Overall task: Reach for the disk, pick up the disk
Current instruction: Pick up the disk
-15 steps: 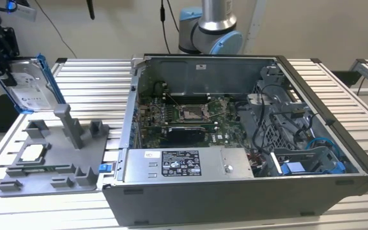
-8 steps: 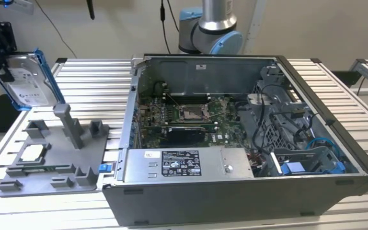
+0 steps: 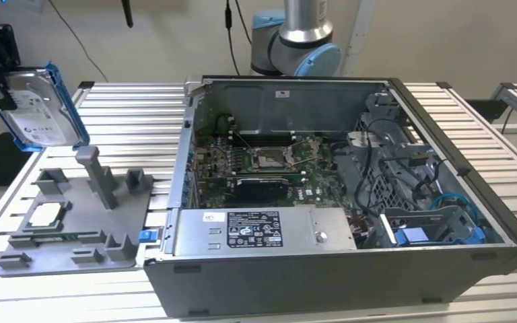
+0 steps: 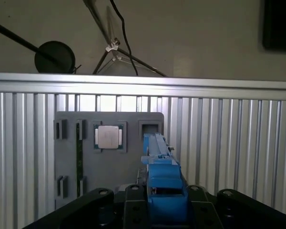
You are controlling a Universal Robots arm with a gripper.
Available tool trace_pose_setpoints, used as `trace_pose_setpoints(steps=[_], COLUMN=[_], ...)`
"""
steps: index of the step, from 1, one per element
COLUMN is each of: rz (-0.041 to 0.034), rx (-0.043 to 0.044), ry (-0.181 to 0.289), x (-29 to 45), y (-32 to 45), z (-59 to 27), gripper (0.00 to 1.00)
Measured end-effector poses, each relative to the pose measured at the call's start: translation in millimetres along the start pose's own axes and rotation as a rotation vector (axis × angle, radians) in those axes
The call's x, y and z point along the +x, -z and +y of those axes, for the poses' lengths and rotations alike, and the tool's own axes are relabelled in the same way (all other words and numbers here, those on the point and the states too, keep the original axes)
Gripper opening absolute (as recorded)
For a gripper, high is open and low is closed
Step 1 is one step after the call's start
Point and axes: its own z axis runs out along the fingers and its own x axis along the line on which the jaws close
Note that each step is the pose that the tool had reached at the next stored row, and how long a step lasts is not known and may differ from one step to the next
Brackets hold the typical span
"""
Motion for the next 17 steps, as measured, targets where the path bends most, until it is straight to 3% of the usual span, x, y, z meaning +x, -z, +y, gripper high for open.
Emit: trace_pose_setpoints(steps=[17], rz=[0.0000], rx=[0.0000], ry=[0.000], x=[-0.9], y=[22.0], z=[0.4], gripper=[0.00])
